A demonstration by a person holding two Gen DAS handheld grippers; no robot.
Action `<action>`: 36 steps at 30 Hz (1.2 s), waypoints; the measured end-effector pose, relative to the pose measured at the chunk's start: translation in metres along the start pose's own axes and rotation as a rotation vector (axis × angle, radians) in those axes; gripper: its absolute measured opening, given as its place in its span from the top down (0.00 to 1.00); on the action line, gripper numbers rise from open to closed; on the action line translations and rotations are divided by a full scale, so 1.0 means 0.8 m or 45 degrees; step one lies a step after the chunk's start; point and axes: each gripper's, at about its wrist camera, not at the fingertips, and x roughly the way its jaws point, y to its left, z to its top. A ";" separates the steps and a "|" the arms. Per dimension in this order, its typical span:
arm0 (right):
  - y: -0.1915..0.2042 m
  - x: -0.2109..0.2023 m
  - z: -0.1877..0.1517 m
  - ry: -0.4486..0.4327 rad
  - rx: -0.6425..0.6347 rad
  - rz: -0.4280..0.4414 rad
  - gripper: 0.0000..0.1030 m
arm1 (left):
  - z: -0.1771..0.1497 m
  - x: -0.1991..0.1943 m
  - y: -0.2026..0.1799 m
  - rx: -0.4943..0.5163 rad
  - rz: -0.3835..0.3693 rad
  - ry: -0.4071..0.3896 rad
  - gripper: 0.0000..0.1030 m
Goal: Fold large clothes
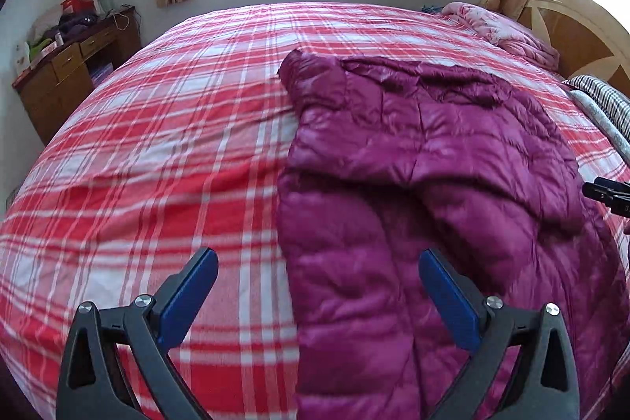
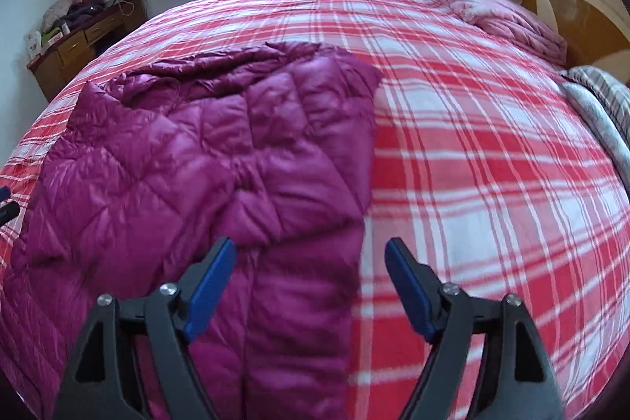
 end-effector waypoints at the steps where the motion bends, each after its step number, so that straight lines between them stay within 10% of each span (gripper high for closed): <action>1: -0.004 -0.006 -0.012 0.002 0.009 -0.012 0.22 | -0.014 -0.005 0.000 0.002 0.009 0.004 0.01; 29: -0.011 -0.103 -0.209 0.031 0.122 0.042 0.22 | -0.185 -0.098 -0.022 -0.003 -0.072 0.023 0.01; 34: -0.006 -0.112 -0.226 0.032 0.105 0.084 0.35 | -0.194 -0.109 -0.018 -0.033 -0.156 0.012 0.01; 36: -0.005 -0.115 -0.224 0.035 0.113 0.136 0.55 | -0.197 -0.112 -0.019 -0.034 -0.176 0.009 0.02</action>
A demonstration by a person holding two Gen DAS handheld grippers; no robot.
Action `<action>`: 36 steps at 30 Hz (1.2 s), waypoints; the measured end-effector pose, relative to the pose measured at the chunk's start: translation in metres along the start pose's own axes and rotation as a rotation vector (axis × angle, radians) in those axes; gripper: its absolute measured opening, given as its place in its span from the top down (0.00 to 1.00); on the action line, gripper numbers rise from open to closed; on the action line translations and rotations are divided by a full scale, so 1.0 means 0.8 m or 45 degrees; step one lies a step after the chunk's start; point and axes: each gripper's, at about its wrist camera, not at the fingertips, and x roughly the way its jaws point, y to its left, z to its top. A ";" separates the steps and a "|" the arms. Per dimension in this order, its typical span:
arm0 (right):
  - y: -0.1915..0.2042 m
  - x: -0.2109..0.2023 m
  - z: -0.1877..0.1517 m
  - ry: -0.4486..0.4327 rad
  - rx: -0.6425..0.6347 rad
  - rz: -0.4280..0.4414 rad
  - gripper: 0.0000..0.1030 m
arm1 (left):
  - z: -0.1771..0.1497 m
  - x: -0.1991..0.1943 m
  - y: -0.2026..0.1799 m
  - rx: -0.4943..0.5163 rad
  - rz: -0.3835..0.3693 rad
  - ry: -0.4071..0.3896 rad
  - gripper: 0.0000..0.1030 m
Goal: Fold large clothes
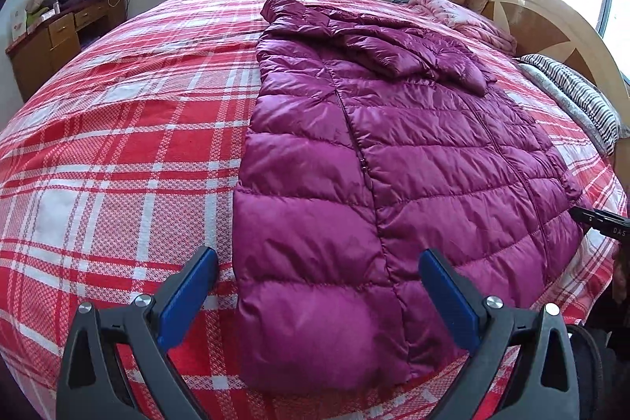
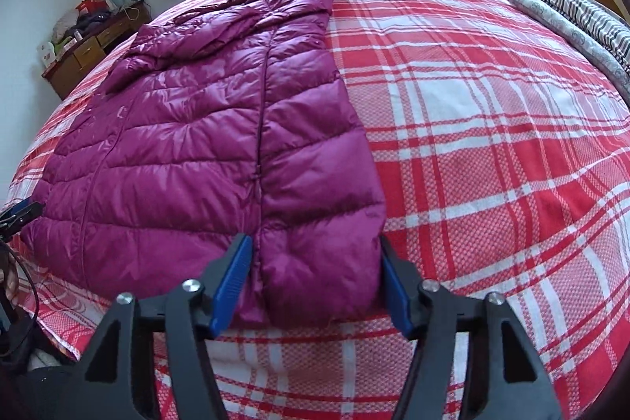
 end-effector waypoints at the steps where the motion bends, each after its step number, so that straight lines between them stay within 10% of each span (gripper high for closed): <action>1: 0.002 -0.001 0.001 0.004 0.003 0.030 0.62 | -0.001 -0.001 0.000 0.004 0.000 -0.005 0.10; 5: 0.016 -0.015 0.001 -0.050 -0.043 0.045 0.85 | -0.001 -0.006 0.001 0.046 0.000 -0.001 0.82; 6: 0.017 -0.021 0.002 -0.070 -0.043 0.052 0.87 | 0.001 -0.009 0.005 0.019 -0.050 0.006 0.87; 24: 0.041 -0.208 0.045 -0.607 -0.048 0.168 0.93 | 0.070 -0.196 0.017 0.017 -0.228 -0.422 0.97; 36: 0.021 -0.148 0.191 -0.712 -0.009 0.038 0.94 | 0.194 -0.109 0.021 0.070 -0.116 -0.478 0.97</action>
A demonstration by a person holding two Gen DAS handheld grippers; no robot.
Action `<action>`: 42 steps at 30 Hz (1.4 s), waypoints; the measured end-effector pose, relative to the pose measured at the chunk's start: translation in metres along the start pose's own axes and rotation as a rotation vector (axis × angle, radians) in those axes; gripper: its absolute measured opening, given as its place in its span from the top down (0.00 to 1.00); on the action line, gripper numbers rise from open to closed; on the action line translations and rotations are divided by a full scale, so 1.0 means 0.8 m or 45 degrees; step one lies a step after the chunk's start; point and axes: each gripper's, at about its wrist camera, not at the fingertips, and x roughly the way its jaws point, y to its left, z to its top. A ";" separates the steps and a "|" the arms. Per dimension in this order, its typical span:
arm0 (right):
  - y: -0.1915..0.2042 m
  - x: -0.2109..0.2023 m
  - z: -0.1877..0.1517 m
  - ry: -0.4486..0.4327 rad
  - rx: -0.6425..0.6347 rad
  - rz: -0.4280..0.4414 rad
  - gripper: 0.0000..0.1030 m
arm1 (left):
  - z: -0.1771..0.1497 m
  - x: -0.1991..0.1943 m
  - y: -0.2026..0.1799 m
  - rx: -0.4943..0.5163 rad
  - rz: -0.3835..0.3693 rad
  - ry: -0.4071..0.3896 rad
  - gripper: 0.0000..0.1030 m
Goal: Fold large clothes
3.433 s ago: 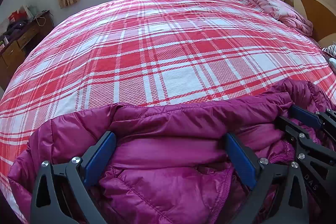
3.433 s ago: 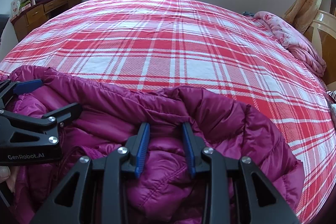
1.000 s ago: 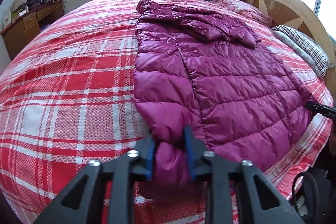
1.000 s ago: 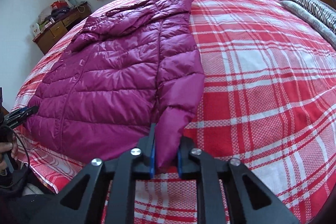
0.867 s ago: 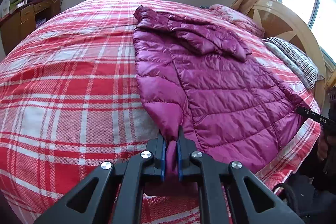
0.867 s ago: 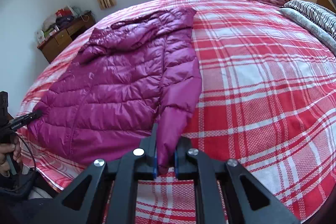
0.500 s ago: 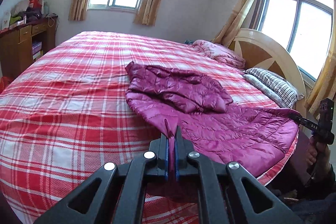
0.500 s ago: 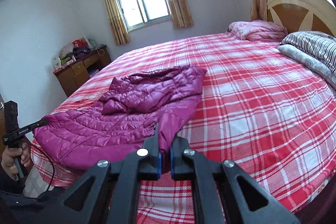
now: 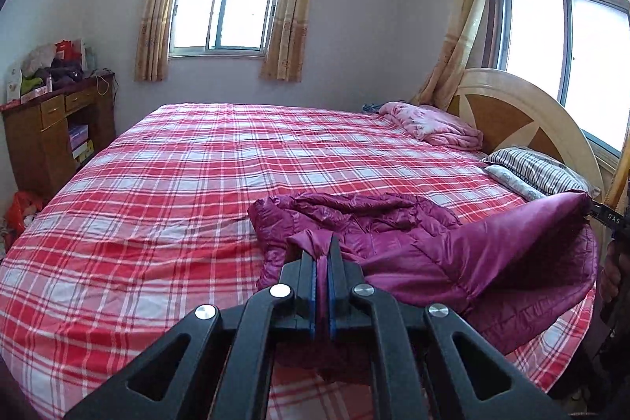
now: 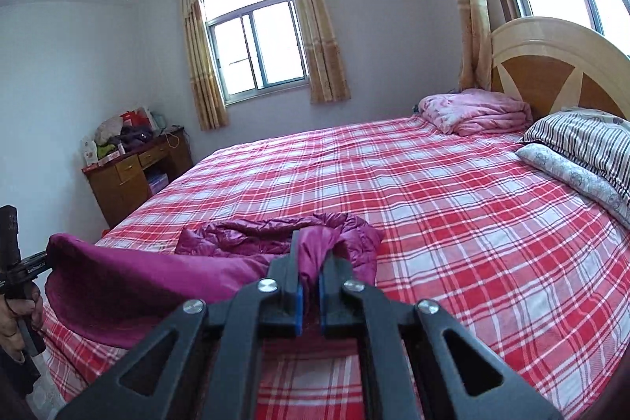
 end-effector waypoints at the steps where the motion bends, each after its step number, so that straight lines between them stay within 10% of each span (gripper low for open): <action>1: -0.003 0.012 0.007 0.000 0.003 -0.013 0.94 | 0.007 0.013 0.002 0.011 0.006 0.003 0.97; 17: -0.053 0.237 0.018 0.198 0.009 -0.174 0.94 | 0.030 0.236 0.056 0.047 0.166 0.205 0.92; 22: -0.058 0.286 0.013 0.292 -0.032 -0.211 0.94 | 0.034 0.238 0.070 0.021 0.346 0.141 0.19; 29: -0.063 0.345 0.000 0.396 -0.053 -0.226 0.92 | 0.032 0.216 0.018 0.213 0.429 0.035 0.19; 31: -0.062 0.355 0.001 0.412 -0.060 -0.258 0.79 | 0.028 0.211 -0.011 0.289 0.455 -0.019 0.19; 35: -0.063 0.334 0.017 0.284 -0.017 -0.292 0.17 | 0.018 0.212 -0.060 0.397 0.488 -0.061 0.17; 42: 0.003 0.289 0.008 0.249 -0.015 -0.143 0.16 | 0.007 0.257 -0.106 0.516 0.421 -0.022 0.15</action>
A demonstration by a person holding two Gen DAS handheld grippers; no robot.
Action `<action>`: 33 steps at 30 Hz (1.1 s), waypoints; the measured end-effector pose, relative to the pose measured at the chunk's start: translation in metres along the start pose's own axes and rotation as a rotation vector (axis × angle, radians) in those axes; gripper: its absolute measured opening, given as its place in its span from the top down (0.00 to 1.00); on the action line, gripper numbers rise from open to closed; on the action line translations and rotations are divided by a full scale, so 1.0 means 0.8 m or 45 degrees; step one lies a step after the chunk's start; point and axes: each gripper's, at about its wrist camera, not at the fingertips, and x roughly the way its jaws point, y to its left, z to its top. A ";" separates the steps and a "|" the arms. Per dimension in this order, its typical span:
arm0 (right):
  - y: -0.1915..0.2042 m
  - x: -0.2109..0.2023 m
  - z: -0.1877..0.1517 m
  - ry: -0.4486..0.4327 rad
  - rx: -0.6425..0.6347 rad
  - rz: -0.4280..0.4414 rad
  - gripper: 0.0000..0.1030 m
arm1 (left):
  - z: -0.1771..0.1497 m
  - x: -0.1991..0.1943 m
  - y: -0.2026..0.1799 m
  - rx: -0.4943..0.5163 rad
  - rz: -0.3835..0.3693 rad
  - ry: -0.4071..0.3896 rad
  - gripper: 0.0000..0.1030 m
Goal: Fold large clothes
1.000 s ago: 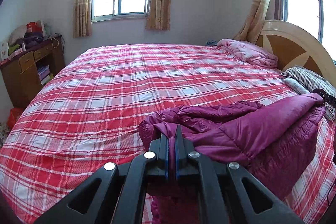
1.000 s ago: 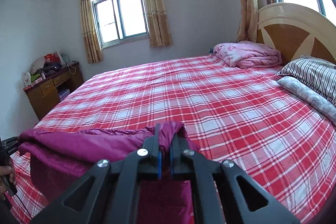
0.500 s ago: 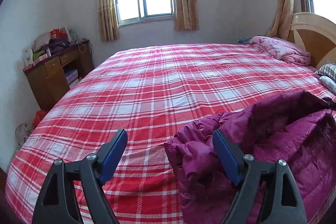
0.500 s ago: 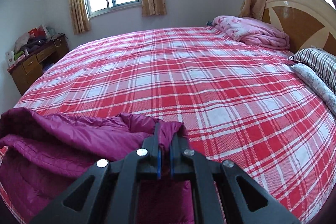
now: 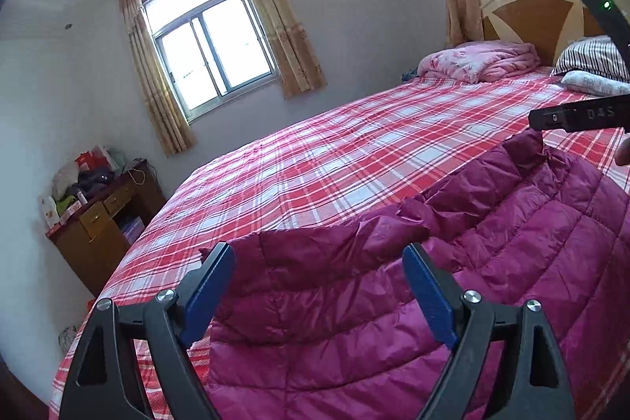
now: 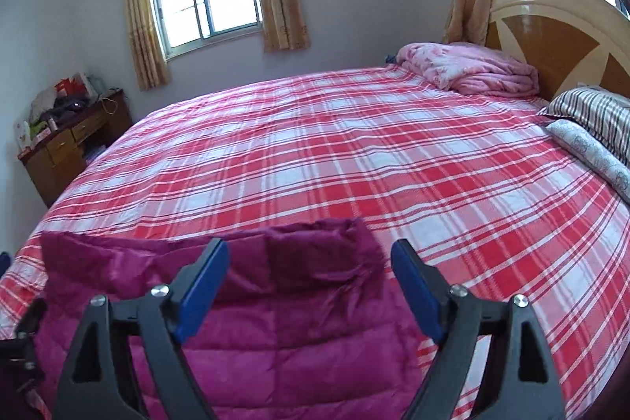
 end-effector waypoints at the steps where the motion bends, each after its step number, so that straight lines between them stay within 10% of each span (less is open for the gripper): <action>1: 0.018 0.004 -0.009 0.015 -0.054 0.015 0.16 | 0.000 0.007 -0.007 0.013 -0.001 0.009 0.15; 7: 0.064 0.071 -0.059 0.118 -0.257 -0.037 0.16 | -0.023 0.083 -0.029 0.021 0.032 0.196 0.15; 14: 0.032 0.099 -0.060 0.211 -0.114 -0.022 0.16 | -0.035 0.137 -0.011 -0.151 -0.012 0.325 0.09; 33: 0.036 0.112 -0.068 0.291 -0.129 -0.064 0.12 | -0.044 0.168 -0.020 -0.157 -0.037 0.444 0.02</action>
